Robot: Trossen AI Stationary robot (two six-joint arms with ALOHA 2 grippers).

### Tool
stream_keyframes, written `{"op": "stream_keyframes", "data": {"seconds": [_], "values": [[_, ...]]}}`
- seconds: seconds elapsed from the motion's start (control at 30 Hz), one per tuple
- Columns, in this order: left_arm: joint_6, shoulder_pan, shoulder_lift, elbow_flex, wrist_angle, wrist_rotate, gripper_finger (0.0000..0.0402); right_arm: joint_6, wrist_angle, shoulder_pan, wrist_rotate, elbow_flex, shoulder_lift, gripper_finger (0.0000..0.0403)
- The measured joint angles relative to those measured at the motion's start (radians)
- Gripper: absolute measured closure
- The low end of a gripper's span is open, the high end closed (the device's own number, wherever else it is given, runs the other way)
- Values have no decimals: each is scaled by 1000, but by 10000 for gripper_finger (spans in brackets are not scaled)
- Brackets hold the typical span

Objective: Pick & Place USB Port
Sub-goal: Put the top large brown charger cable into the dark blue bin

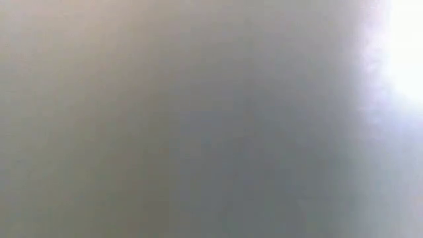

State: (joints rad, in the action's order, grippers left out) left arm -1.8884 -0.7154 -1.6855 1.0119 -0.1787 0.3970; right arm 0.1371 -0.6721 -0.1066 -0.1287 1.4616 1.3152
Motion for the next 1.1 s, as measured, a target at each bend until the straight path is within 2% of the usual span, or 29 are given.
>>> {"op": "stream_keyframes", "data": {"seconds": [0.17,0.53,0.63,0.77,0.97,1.1], "values": [[0,27,1,0,3,-33,211,4,-29,0,0,0,0,187],[-7,37,5,0,6,-149,204,11,-75,0,0,0,0,190],[-33,37,5,0,32,-212,204,11,-74,0,0,0,0,190],[-93,42,5,0,145,-376,204,11,-74,0,0,0,0,190],[-119,62,5,4,276,-497,204,15,-74,0,-1,0,0,190],[-67,85,5,77,498,-571,204,20,-58,0,-1,-16,0,190]]}}
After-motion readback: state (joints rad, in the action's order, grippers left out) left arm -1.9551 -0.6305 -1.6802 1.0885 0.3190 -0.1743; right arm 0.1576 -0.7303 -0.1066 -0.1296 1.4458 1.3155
